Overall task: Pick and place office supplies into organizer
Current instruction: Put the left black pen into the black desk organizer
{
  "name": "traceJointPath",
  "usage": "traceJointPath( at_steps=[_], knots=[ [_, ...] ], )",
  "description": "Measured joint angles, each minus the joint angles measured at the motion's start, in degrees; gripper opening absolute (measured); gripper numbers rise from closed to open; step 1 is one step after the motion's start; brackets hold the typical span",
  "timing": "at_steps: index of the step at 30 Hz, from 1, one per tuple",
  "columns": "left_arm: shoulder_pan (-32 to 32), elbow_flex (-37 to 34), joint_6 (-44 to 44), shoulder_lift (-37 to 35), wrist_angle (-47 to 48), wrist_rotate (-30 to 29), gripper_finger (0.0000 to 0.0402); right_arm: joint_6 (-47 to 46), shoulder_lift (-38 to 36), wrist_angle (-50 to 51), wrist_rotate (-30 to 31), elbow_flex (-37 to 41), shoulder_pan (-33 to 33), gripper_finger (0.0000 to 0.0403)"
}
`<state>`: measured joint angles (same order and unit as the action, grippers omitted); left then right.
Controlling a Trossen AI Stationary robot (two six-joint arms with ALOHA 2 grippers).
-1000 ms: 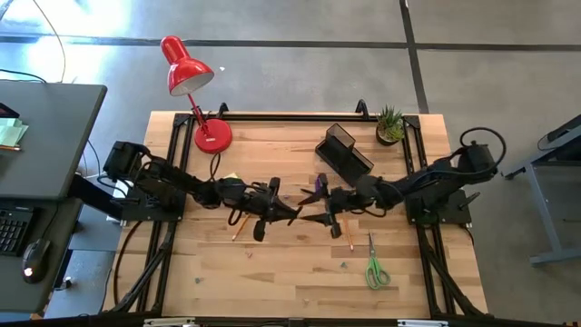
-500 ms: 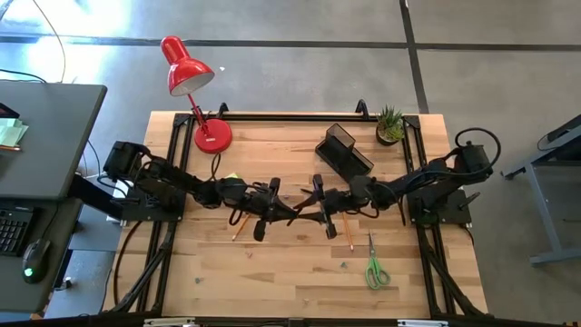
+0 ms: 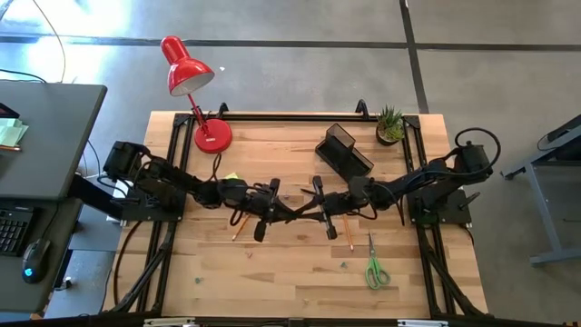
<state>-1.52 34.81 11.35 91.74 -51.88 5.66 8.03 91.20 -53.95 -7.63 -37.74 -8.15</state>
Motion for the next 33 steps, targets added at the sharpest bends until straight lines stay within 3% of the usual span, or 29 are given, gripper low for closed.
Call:
traceJointPath(
  at_steps=[9,14,21,28,33],
  knots=[
    [0.1,0.0,-1.0,-1.4,10.2,-5.3,0.0193,0.1,-0.5,1.4,5.4,0.0,1.9,0.0016],
    [0.0,0.0,-4.6,-6.7,21.7,-16.9,0.0249,0.0,-4.4,11.2,15.6,0.0,5.4,0.0014],
    [0.0,0.0,-1.2,-14.1,31.9,-24.8,0.0254,2.6,-12.9,23.2,27.8,0.0,14.4,0.0027],
    [0.0,0.0,-0.6,-14.7,33.3,-23.3,0.0217,1.0,-18.5,31.4,28.3,0.0,28.1,0.0019],
    [0.0,0.0,-0.6,-14.7,33.7,-21.7,0.0189,-2.0,-19.6,36.0,26.7,0.0,33.6,0.0028]
  ],
)
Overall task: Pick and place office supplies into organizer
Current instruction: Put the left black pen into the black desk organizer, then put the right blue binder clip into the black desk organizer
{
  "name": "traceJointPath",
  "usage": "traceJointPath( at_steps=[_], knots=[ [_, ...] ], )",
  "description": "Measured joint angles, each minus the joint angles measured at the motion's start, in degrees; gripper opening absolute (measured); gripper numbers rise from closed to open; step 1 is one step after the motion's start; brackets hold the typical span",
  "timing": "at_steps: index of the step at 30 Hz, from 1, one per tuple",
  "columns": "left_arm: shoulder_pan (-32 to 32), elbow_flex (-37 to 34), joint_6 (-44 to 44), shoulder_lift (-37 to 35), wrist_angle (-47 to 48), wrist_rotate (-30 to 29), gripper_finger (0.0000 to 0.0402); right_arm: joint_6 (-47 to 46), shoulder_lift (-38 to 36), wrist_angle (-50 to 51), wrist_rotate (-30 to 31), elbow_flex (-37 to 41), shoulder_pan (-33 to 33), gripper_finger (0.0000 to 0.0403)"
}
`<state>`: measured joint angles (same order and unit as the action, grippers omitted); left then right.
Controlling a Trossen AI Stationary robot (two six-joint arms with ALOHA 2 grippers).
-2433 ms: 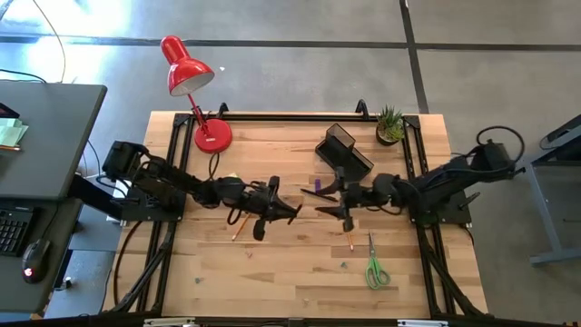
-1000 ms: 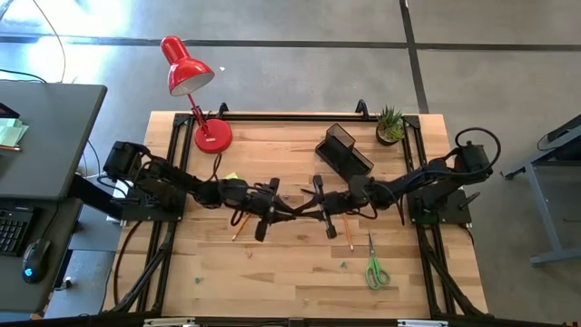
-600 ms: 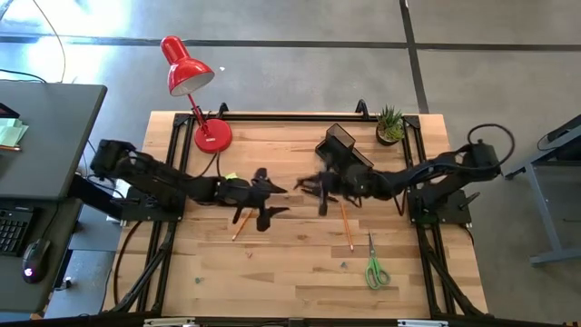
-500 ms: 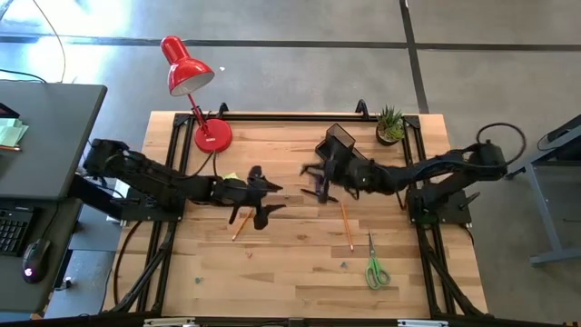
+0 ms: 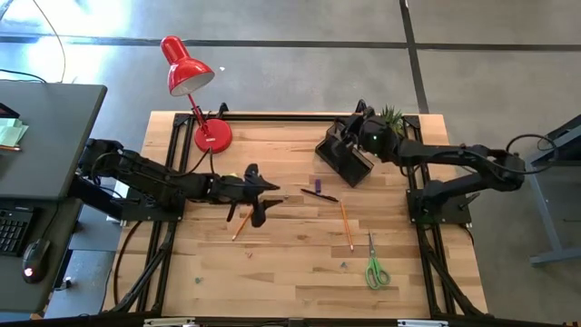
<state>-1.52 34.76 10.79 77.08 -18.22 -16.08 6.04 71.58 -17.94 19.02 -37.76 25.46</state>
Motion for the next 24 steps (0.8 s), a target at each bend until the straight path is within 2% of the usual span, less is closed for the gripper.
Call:
traceJointPath(
  at_steps=[10,24],
  knots=[
    [0.0,0.0,0.2,0.0,0.4,0.1,0.0157,-4.7,0.0,7.1,-2.0,0.0,2.8,0.0029],
    [0.0,0.0,1.5,0.0,2.5,1.1,0.0156,-8.5,0.0,9.6,-3.3,0.0,2.3,0.0122]
  ],
)
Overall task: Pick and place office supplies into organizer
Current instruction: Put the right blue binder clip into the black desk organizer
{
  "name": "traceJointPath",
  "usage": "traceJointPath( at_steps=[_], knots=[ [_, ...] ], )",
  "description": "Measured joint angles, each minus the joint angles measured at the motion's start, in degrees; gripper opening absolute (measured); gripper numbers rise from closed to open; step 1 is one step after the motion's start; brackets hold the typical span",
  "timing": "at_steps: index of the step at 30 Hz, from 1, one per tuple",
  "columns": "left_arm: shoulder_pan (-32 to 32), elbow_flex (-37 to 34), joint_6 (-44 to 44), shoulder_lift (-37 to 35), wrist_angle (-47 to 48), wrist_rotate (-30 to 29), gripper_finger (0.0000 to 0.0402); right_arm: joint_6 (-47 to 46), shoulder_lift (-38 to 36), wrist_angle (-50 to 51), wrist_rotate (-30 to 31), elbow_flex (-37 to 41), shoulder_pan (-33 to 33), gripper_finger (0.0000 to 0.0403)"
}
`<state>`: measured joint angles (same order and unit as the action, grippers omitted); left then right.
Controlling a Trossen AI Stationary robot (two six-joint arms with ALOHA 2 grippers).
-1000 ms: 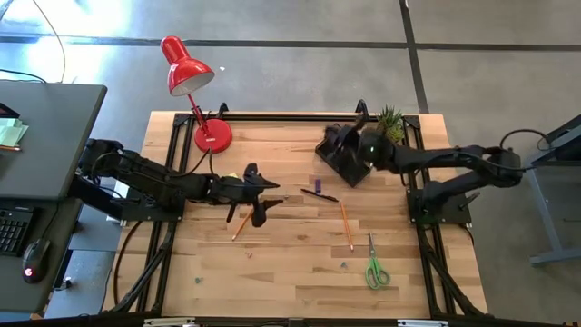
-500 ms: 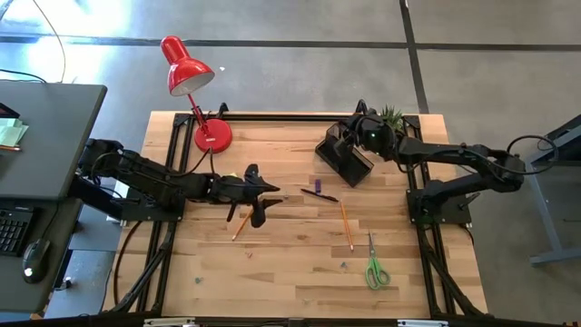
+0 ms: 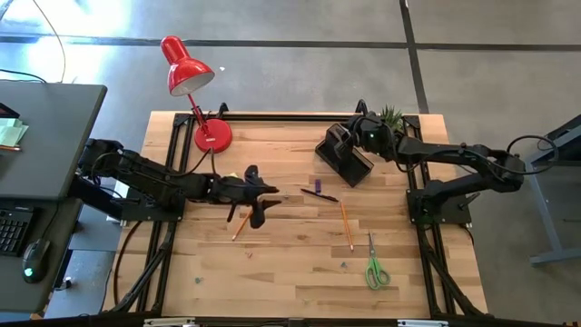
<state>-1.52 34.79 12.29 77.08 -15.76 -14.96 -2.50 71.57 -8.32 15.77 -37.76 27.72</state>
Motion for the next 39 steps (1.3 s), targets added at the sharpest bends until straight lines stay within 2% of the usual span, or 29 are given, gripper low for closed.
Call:
traceJointPath(
  at_steps=[7,12,14,17,21,28,32,35,39],
  knots=[
    [0.0,0.0,0.0,0.0,3.7,-1.1,0.0156,-0.2,-2.7,-1.4,-2.8,0.0,-5.7,0.0133],
    [0.0,0.0,0.9,0.0,5.7,-1.9,0.0156,-2.2,-3.5,-1.2,-14.3,0.0,-11.7,0.0133],
    [0.0,0.0,1.5,0.0,6.3,-2.6,0.0156,-3.9,-2.7,1.0,-15.6,0.0,-14.4,0.0133],
    [0.0,0.0,1.6,0.0,7.2,-2.5,0.0156,-5.2,-0.7,7.9,-15.0,0.0,-17.9,0.0133],
    [0.0,0.0,1.6,0.0,7.3,0.4,0.0156,-6.7,1.9,13.3,-14.6,0.0,-22.7,0.0133],
    [0.0,0.0,1.5,0.0,9.2,1.8,0.0156,-10.2,3.2,13.2,-12.5,0.0,-31.7,0.0133],
    [0.0,0.0,0.0,0.0,11.1,6.0,0.0156,-13.8,3.2,13.3,-12.3,0.0,-36.4,0.0133],
    [0.0,0.0,-1.4,0.0,11.3,7.1,0.0156,-15.7,3.4,13.3,-12.2,0.0,-40.8,0.0133],
    [0.0,0.0,-1.7,0.0,11.3,6.7,0.0157,-21.6,5.2,14.1,-7.3,-0.5,-49.3,0.0133]
  ],
)
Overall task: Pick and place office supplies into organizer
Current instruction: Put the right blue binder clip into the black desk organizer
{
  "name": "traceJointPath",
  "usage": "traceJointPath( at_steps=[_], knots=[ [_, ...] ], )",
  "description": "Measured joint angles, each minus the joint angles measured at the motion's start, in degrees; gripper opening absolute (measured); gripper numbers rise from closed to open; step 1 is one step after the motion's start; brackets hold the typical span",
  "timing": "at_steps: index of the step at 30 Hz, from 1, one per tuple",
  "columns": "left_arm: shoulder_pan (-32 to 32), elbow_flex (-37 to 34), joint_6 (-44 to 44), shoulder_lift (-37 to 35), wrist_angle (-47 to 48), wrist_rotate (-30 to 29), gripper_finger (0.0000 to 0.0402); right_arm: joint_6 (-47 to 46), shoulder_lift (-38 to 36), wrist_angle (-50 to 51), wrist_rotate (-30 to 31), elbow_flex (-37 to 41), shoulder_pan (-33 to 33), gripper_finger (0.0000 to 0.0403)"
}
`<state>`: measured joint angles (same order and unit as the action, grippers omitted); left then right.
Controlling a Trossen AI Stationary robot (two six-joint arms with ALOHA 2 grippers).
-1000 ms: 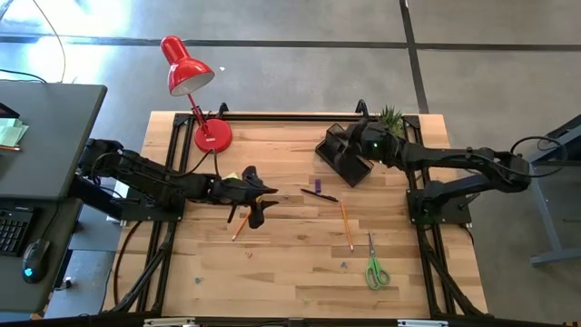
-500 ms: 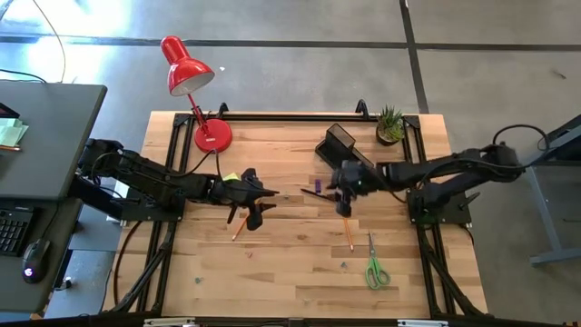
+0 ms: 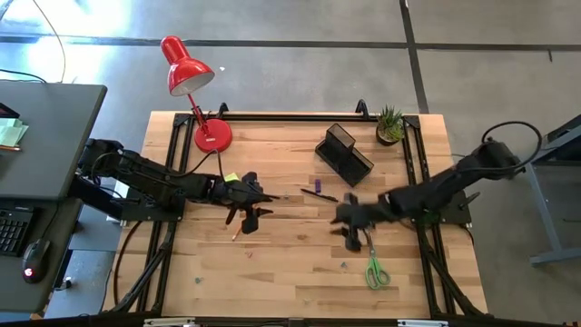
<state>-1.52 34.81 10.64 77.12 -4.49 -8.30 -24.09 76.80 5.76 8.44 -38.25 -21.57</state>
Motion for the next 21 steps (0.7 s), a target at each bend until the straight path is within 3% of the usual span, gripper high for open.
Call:
traceJointPath(
  at_steps=[3,8,14,21],
  knots=[
    [0.0,0.0,-0.1,0.0,0.0,-1.0,0.0156,-4.5,4.1,2.5,5.1,-3.3,-7.1,0.0133],
    [0.0,0.0,-0.2,0.0,-0.7,-2.2,0.0157,-10.3,14.5,15.1,11.2,-15.1,-15.1,0.0133],
    [0.0,0.1,-2.1,0.0,-2.2,-2.2,0.0156,-16.5,23.6,32.6,11.1,-29.7,-17.0,0.0133],
    [0.0,0.1,-3.4,0.0,-2.6,-1.9,0.0156,-27.7,27.7,34.0,7.6,-30.4,-18.2,0.0133]
  ],
)
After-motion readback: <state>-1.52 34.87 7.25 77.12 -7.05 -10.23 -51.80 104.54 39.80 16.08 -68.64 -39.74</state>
